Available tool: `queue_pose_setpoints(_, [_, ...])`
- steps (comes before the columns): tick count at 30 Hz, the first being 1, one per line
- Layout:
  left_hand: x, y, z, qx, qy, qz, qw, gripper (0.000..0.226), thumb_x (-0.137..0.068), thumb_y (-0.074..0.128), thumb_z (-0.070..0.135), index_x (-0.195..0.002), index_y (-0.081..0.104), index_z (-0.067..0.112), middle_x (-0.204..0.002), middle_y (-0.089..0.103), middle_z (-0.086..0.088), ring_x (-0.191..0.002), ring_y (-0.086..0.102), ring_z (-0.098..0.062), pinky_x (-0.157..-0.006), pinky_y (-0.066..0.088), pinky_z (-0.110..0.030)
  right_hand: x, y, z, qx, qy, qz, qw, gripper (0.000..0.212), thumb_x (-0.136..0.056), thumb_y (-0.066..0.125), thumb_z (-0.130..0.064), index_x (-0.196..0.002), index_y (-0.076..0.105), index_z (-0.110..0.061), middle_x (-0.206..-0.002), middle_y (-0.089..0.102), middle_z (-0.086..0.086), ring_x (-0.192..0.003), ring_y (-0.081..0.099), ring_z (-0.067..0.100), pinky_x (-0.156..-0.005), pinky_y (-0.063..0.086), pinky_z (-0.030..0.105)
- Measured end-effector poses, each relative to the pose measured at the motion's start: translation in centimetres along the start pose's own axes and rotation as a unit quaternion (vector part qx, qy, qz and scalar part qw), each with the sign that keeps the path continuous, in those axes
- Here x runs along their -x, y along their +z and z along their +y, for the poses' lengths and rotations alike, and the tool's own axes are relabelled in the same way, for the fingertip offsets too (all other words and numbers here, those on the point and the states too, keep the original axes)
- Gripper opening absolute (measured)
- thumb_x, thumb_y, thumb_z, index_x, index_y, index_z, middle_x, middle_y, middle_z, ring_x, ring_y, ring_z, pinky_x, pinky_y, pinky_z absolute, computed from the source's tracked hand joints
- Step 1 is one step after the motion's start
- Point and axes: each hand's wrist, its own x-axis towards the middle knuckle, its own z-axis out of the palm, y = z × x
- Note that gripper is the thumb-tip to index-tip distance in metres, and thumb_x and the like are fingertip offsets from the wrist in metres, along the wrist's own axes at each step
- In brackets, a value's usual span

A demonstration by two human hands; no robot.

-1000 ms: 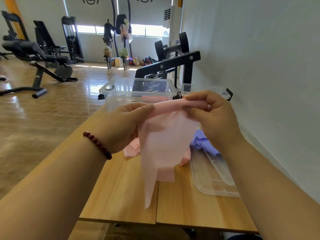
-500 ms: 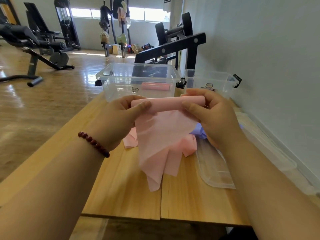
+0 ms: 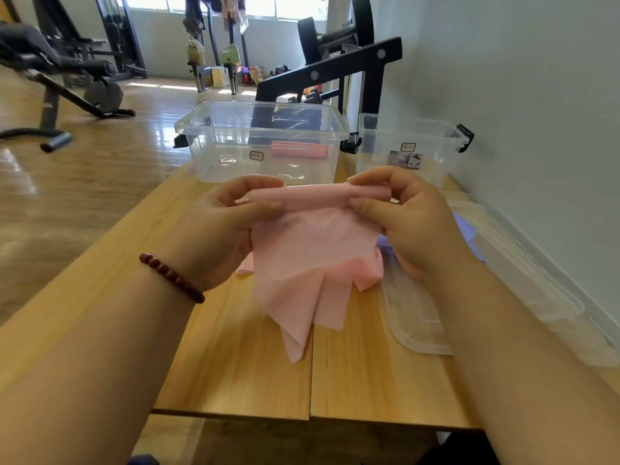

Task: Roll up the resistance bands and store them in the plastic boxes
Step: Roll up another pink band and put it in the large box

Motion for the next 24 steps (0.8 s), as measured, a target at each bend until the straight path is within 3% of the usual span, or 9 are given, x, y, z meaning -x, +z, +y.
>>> queue_pose_setpoints(3, [0.1,0.1,-0.3,0.021,0.001,0.005,1.000,0.030,-0.072,0.066,0.022,-0.101,0.068,0.014,-0.099,0.071,-0.006,-0.086,0.070,-0.018,-0.073,0.060,-0.029,0.1,-0.2,0.4,-0.012,0.015,-0.003,1.000,0.029,-0.077,0.078,-0.007,-0.081,0.076,-0.035,-0.100,0.070,-0.003,-0.100,0.067,0.023,-0.087,0.058,0.049])
queue_pose_setpoints(6, [0.0,0.3,-0.5,-0.001,0.011,0.032,0.999,0.012,-0.083,0.064,0.012,-0.094,0.069,0.014,-0.101,0.068,-0.008,-0.090,0.066,-0.019,-0.070,0.059,-0.026,0.3,0.0,0.4,-0.029,0.029,0.004,0.999,0.015,-0.071,0.086,-0.023,-0.080,0.077,-0.032,-0.102,0.071,0.004,-0.098,0.068,0.025,-0.085,0.059,0.046])
queue_pose_setpoints(9, [0.0,0.3,-0.8,-0.016,0.017,0.041,0.999,0.014,-0.089,0.061,0.003,-0.093,0.069,0.014,-0.104,0.067,-0.010,-0.093,0.065,-0.021,-0.070,0.059,-0.025,0.4,0.0,0.6,-0.028,0.019,0.015,0.999,0.018,-0.080,0.078,-0.014,-0.085,0.075,-0.031,-0.101,0.072,0.000,-0.095,0.069,0.019,-0.083,0.059,0.040])
queue_pose_setpoints(12, [0.3,0.3,-0.9,-0.007,0.017,0.039,0.999,0.018,-0.090,0.060,0.002,-0.099,0.068,0.015,-0.112,0.068,-0.011,-0.098,0.066,-0.022,-0.072,0.058,-0.025,0.6,-0.2,0.8,-0.027,0.028,0.001,0.999,0.025,-0.083,0.076,-0.010,-0.098,0.070,-0.029,-0.108,0.070,0.003,-0.098,0.068,0.020,-0.084,0.059,0.043])
queue_pose_setpoints(20, [1.0,0.2,-0.3,0.009,-0.009,-0.001,1.000,0.029,-0.083,0.062,0.005,-0.111,0.065,0.013,-0.109,0.069,-0.010,-0.096,0.069,-0.021,-0.073,0.059,-0.027,1.2,-0.5,0.5,0.000,-0.021,0.006,1.000,0.023,-0.076,0.078,-0.017,-0.083,0.072,-0.039,-0.099,0.070,-0.003,-0.101,0.066,0.025,-0.088,0.056,0.053])
queue_pose_setpoints(24, [1.2,0.3,-0.5,-0.003,-0.019,-0.015,1.000,0.026,-0.083,0.062,0.004,-0.106,0.067,0.016,-0.097,0.071,-0.004,-0.083,0.070,-0.015,-0.067,0.058,-0.024,1.4,-0.8,0.6,-0.025,-0.027,-0.002,0.999,0.034,-0.081,0.072,0.004,-0.081,0.070,-0.030,-0.101,0.072,-0.002,-0.102,0.067,0.019,-0.089,0.057,0.044])
